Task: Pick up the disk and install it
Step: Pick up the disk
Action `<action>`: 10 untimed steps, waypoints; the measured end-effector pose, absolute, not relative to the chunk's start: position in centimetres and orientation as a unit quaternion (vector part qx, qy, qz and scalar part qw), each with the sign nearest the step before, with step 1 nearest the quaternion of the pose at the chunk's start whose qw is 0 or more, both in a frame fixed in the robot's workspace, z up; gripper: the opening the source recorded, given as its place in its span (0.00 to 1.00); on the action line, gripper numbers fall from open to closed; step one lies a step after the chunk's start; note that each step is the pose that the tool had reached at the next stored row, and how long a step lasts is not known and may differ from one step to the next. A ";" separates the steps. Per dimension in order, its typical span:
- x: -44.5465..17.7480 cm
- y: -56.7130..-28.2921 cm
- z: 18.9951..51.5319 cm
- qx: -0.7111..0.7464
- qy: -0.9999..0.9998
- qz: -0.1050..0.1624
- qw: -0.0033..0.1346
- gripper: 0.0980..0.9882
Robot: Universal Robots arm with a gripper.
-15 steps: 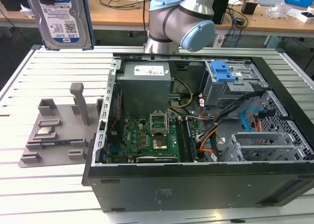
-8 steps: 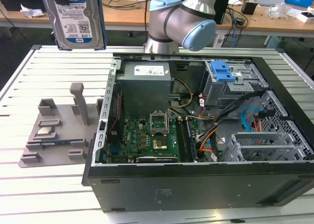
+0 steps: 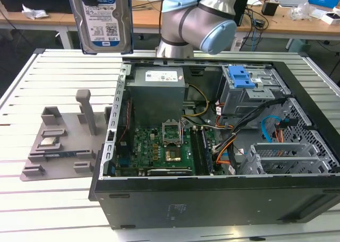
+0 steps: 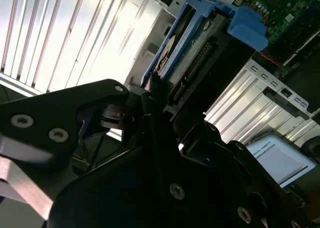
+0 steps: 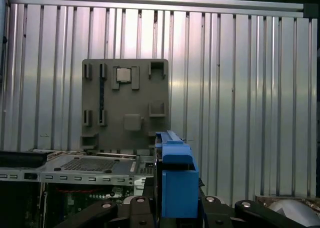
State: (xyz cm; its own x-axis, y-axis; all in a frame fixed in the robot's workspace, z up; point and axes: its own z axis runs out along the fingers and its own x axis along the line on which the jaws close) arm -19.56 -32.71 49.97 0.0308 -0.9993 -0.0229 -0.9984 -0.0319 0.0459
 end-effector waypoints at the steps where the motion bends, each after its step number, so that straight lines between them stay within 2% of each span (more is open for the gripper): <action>1: -19.1 -32.7 50.0 0.718 -0.696 -0.024 0.009 0.30; 10: -15.3 -32.7 50.0 0.718 -0.696 -0.024 0.009 0.30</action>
State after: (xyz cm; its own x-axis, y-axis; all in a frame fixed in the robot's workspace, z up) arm -15.32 -32.68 49.97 0.0308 -0.9993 -0.0229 -0.9984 -0.0319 0.0459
